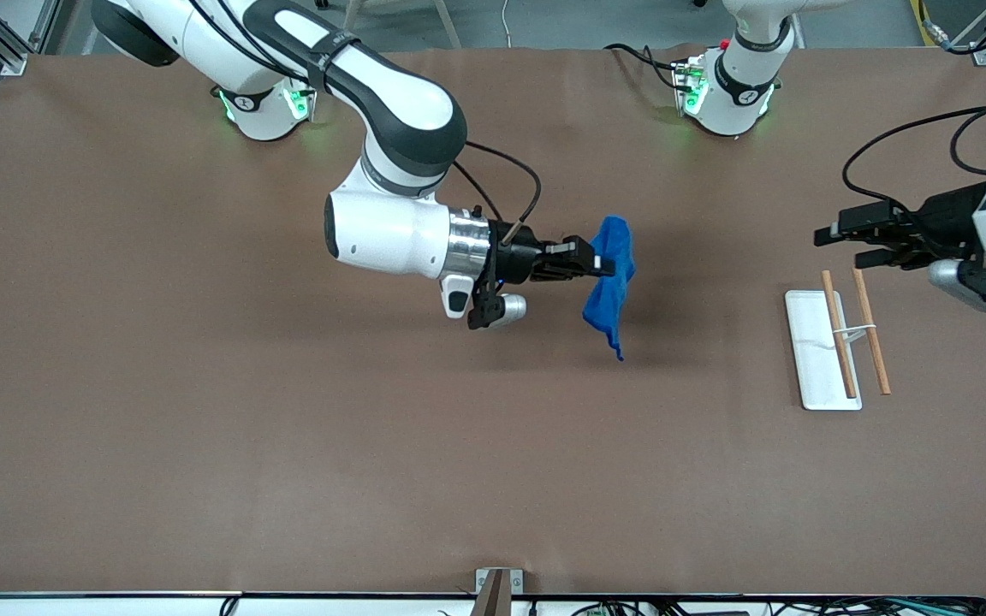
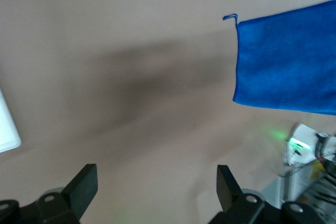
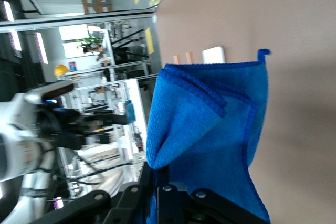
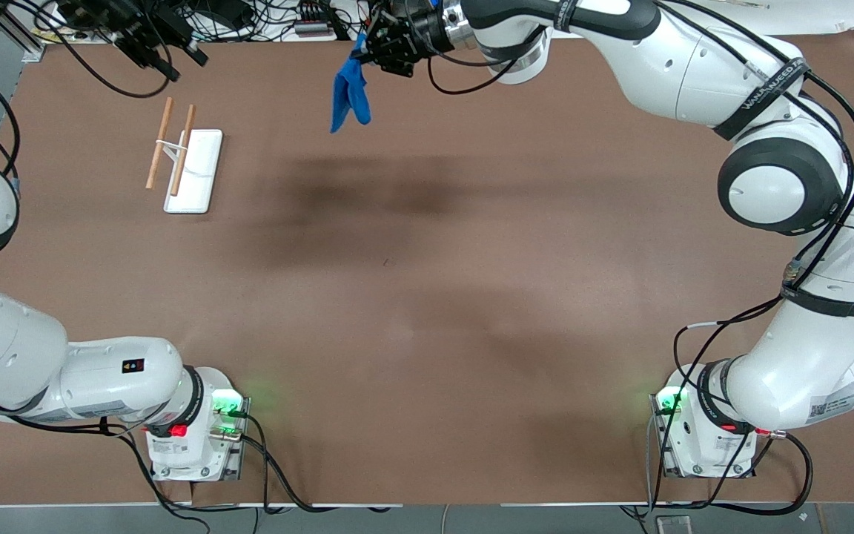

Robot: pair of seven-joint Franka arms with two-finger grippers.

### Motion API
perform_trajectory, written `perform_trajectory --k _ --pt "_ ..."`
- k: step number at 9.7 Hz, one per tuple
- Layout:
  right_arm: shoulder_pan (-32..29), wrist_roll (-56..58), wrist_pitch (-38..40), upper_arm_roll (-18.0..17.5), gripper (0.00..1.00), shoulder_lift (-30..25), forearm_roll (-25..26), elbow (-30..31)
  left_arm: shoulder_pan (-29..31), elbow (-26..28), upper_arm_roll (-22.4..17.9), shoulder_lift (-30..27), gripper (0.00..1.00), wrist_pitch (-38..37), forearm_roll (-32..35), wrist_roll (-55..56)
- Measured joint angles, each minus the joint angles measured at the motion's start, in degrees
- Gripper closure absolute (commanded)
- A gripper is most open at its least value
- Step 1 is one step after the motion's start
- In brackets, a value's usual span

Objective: Right arm passes towel to left arm to hang
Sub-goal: 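Hold the towel out with the right gripper while the left gripper reaches it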

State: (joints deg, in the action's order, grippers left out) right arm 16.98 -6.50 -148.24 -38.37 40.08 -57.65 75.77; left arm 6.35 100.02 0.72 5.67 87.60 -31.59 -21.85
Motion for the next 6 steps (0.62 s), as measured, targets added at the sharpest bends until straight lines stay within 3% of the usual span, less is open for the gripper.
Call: perform_trajectory --k 3,6 --pt "0.06 -0.01 -1.49 -2.86 0.99 0.04 -7.90 -2.66 0.16 2.13 -0.10 5.29 0.00 -5.45 -11.91 -4.36" --pt "0.06 -0.01 -2.44 -3.89 0.99 0.07 -9.90 -3.37 0.07 2.32 0.04 12.88 0.00 -8.18 -24.75 -7.21"
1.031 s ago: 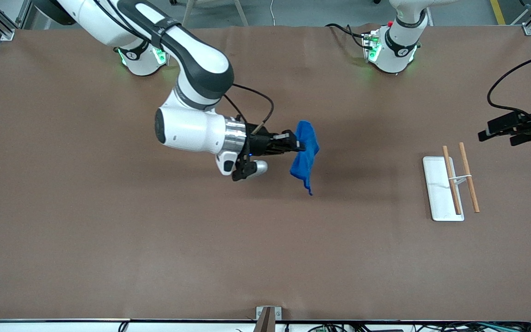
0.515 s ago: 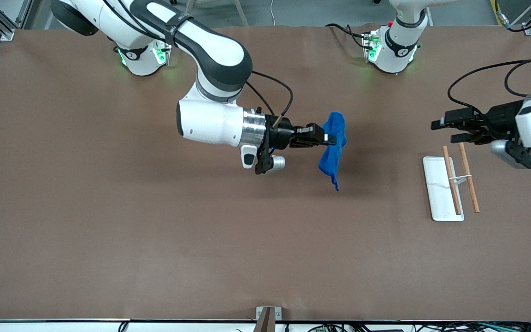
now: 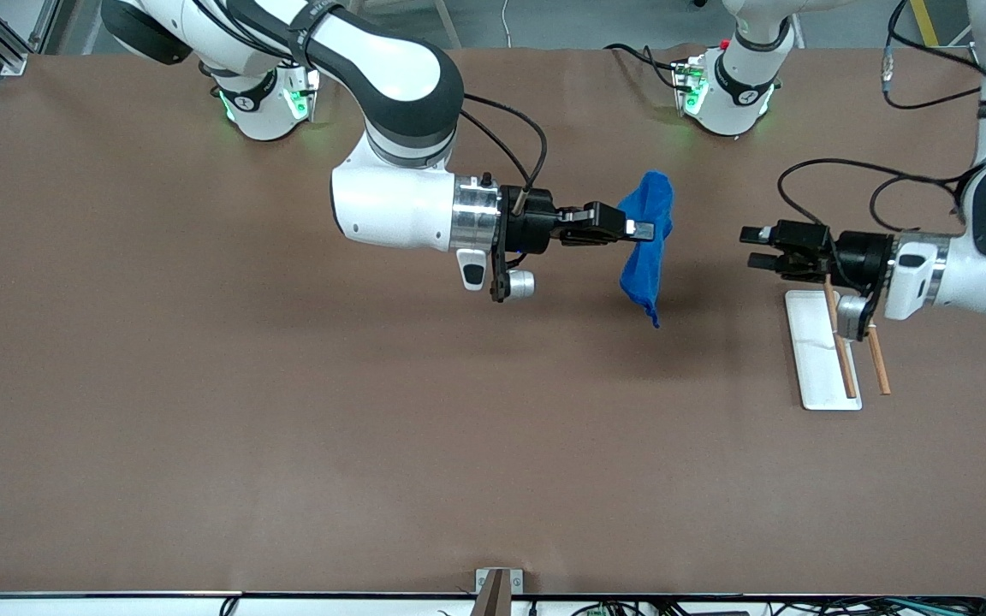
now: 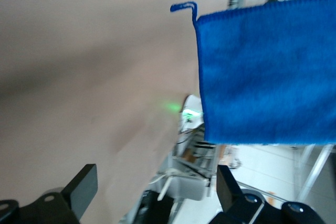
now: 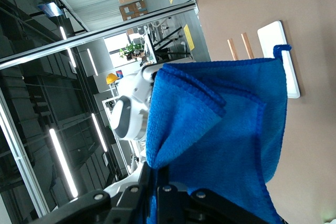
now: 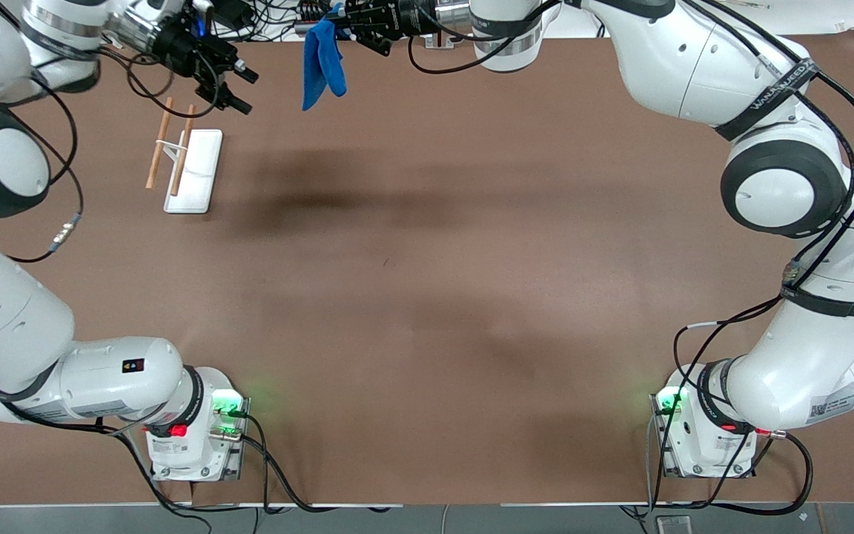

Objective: Right arm passes towel to left arm to hang
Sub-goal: 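Hold the towel out with the right gripper while the left gripper reaches it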

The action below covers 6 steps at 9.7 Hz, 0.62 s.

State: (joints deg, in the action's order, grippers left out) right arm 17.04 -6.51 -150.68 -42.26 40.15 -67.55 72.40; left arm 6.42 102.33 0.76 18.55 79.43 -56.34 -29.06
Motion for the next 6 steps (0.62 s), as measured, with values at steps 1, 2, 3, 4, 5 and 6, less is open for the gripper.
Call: perform_trajectory --k 1,2,3,4,5,6 --pt "0.00 0.00 -0.20 -0.06 0.99 0.01 -0.04 0.00 -0.10 0.06 0.14 1.57 0.00 -0.29 -3.45 -0.14" --pt "0.00 0.00 -0.22 -0.08 0.99 0.04 -0.07 0.00 -0.14 0.20 0.74 2.45 0.00 -0.73 -5.83 -0.37" --pt "0.02 0.00 -0.23 -0.15 0.99 0.12 -0.09 0.00 -0.23 0.77 1.90 2.80 0.01 -0.86 -7.70 -0.98" --pt "0.08 0.00 -0.23 -0.24 0.99 0.19 -0.10 0.00 -0.56 1.69 2.69 2.85 0.02 -0.86 -9.40 -1.63" --pt "0.20 0.00 -0.23 -0.35 0.99 0.23 -0.11 0.00 -0.86 2.27 3.23 3.01 0.03 -0.84 -11.24 -1.98" --pt "0.31 0.00 -0.25 -0.47 0.99 0.24 -0.11 0.00 -1.08 2.57 3.85 3.31 0.05 -0.55 -13.21 -2.20"
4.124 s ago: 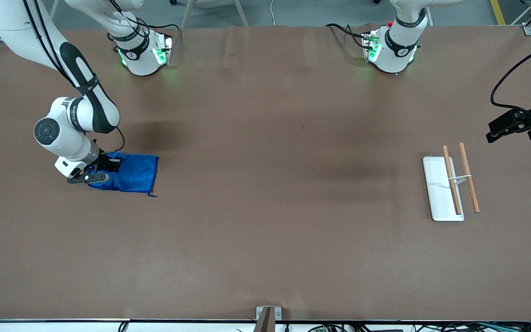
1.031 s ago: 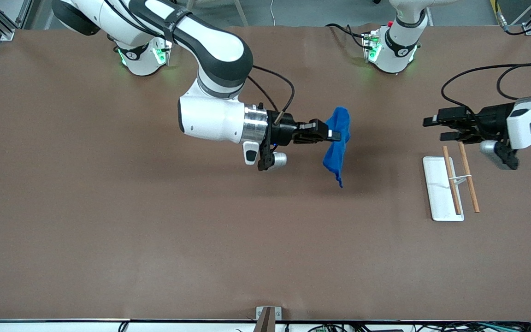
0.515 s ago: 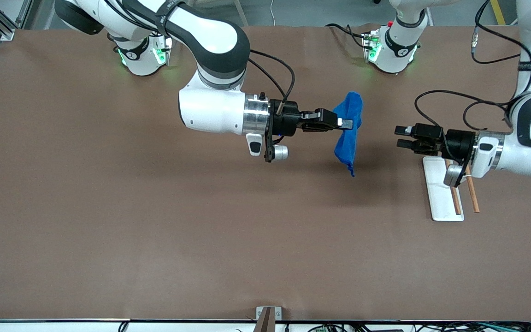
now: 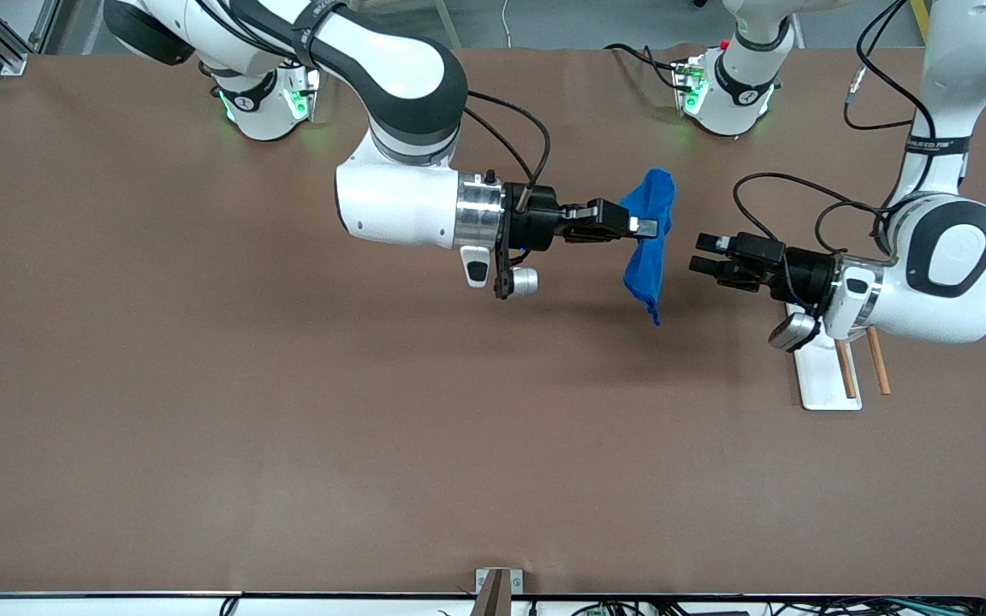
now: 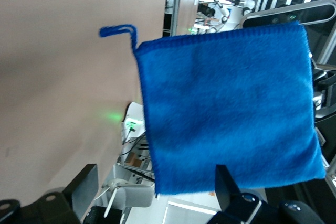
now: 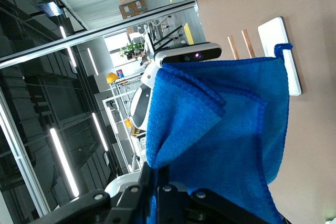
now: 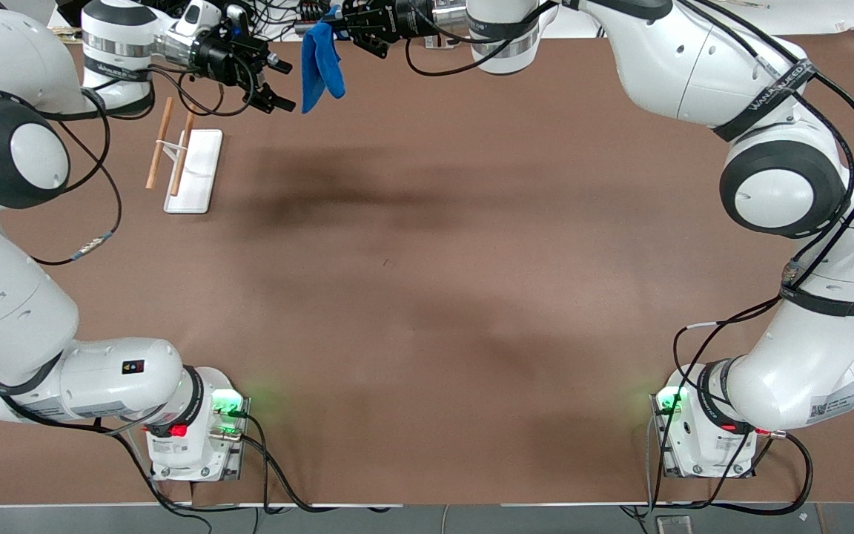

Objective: Right arm passes towel to left arm to hang
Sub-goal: 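Hold the towel out with the right gripper while the left gripper reaches it, then close the left gripper on the towel's hanging edge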

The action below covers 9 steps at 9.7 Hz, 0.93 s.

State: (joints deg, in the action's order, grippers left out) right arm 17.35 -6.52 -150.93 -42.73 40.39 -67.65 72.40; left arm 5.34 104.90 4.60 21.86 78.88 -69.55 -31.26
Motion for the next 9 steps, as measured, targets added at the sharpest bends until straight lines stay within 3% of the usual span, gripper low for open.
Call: perform_trajectory --k 4,6,9 --pt "0.09 0.00 -0.77 -0.49 0.99 0.00 0.00 -0.04 -2.68 1.48 1.01 1.57 0.08 3.58 -7.00 -0.80" --pt "0.10 0.00 -1.09 -0.66 0.99 0.00 0.00 -0.05 -3.10 2.75 2.18 1.65 0.39 5.83 -9.81 -1.24" --pt "0.10 0.00 -1.18 -0.72 0.99 0.00 0.00 -0.06 -2.96 2.82 2.44 1.64 0.54 6.43 -11.86 -1.26"
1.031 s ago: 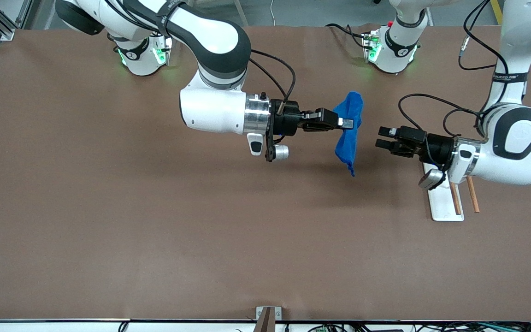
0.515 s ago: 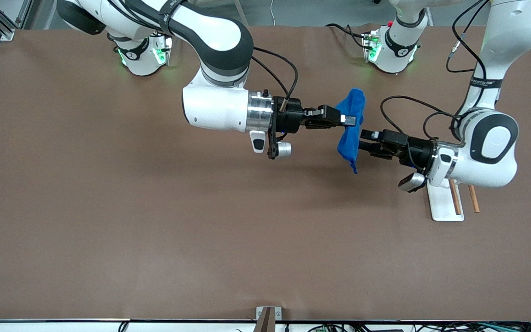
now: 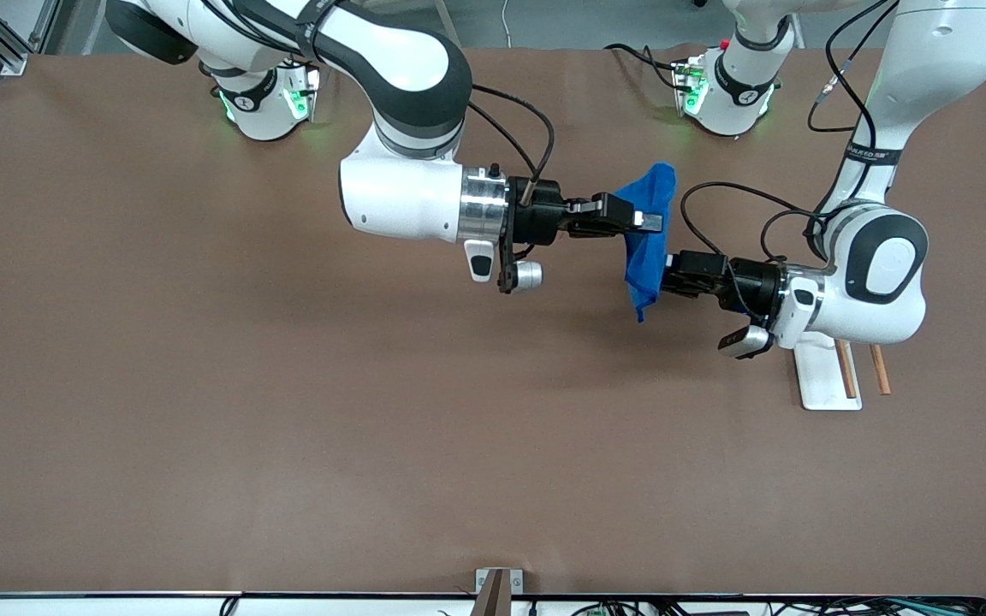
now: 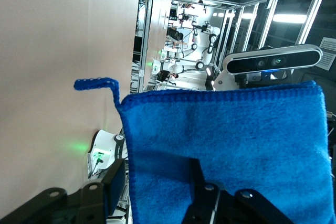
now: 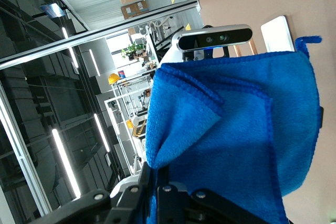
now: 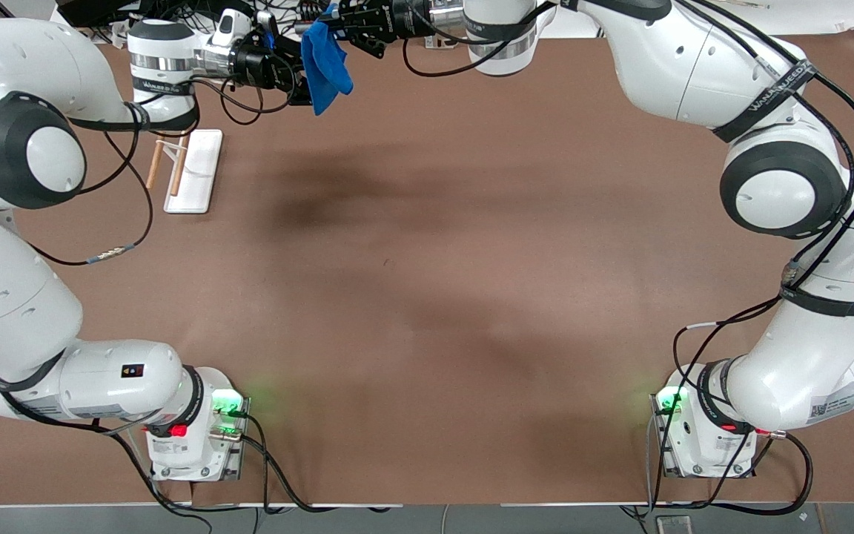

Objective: Right arm passes towel to left arm to hang
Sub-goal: 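Close the left gripper on the towel's hanging edge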

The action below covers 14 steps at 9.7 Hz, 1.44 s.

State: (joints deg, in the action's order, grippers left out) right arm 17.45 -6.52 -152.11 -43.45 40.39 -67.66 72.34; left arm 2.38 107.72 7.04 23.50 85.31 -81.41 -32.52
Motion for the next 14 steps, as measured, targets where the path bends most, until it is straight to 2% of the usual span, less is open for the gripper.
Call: perform_trajectory --k 3,6,14 --pt "0.00 0.00 -0.07 -0.07 0.99 0.00 0.00 -0.01 0.06 0.06 0.00 0.03 0.47 0.35 -2.30 -0.02" --pt "0.00 -0.04 -0.15 -0.07 0.99 0.01 -0.73 -0.01 0.41 0.88 -0.02 1.66 0.46 0.72 -2.70 -5.20" --pt "0.00 -0.05 -0.83 -0.12 0.99 0.01 -0.84 -0.01 0.48 7.20 0.49 2.87 0.47 -2.25 -17.62 -20.14"
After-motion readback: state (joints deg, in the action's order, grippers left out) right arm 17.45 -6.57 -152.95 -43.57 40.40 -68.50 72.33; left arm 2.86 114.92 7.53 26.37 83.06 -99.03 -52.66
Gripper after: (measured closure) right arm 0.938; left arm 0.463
